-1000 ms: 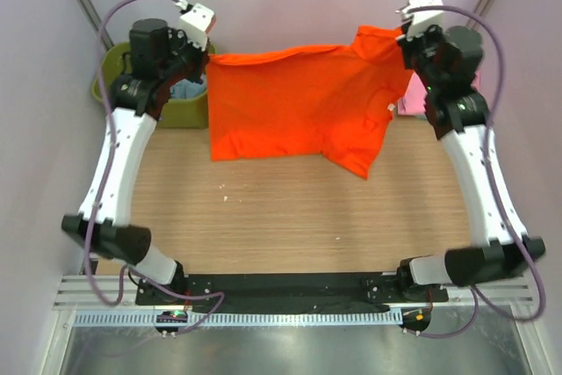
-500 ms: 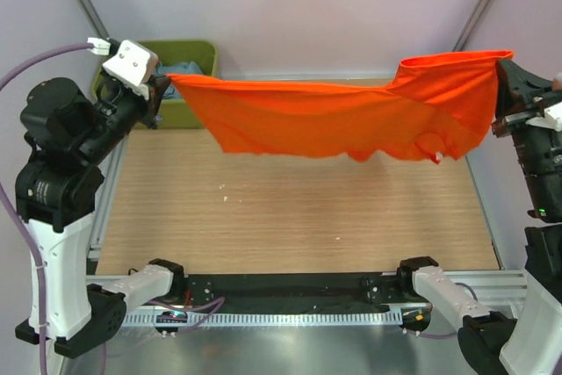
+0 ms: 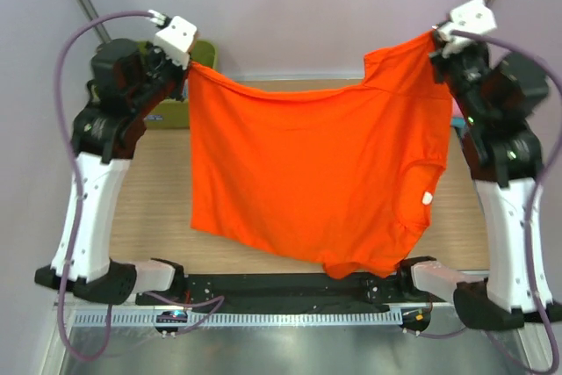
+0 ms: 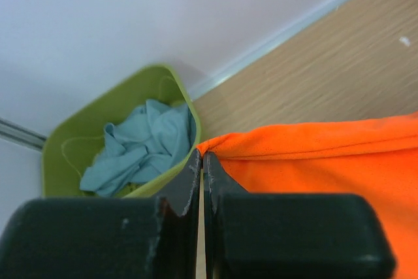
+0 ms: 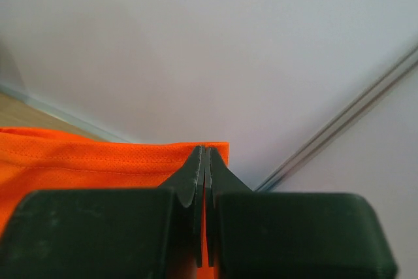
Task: Fold and stack the t-shirts
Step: Flatten the tshirt out
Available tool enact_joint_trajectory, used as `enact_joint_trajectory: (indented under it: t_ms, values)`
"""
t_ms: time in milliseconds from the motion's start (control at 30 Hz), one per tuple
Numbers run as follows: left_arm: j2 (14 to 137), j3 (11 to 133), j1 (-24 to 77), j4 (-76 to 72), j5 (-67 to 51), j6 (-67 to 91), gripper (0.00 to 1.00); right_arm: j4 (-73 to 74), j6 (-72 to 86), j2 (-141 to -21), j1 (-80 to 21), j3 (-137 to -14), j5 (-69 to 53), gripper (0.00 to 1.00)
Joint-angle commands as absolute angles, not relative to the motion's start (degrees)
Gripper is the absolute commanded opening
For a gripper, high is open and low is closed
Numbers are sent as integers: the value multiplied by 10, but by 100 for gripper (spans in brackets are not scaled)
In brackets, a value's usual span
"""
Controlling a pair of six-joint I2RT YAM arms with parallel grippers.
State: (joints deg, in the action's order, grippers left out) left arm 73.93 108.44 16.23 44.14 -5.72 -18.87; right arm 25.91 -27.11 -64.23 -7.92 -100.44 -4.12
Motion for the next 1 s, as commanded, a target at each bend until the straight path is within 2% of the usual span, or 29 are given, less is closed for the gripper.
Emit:
enact_joint_trajectory:
  t_ms: [0, 233, 400, 633, 967]
  values:
    - [810, 1050, 142, 348, -39, -200, 0, 127, -280, -746, -82, -983, -51, 1]
    - [1040, 1143, 98, 302, -67, -207, 0, 55, -287, -968, -69, -1025, -64, 1]
    - [1180, 1191, 98, 294, -87, -209, 0, 20, -290, -1083, -67, -1020, -57, 1]
    - [1268, 1216, 98, 287, -84, -186, 0, 7, -281, -1201, -68, -1086, -38, 1]
    - [1299, 1197, 98, 251, -64, -144, 0, 18, -293, -1295, -67, -1164, -34, 1]
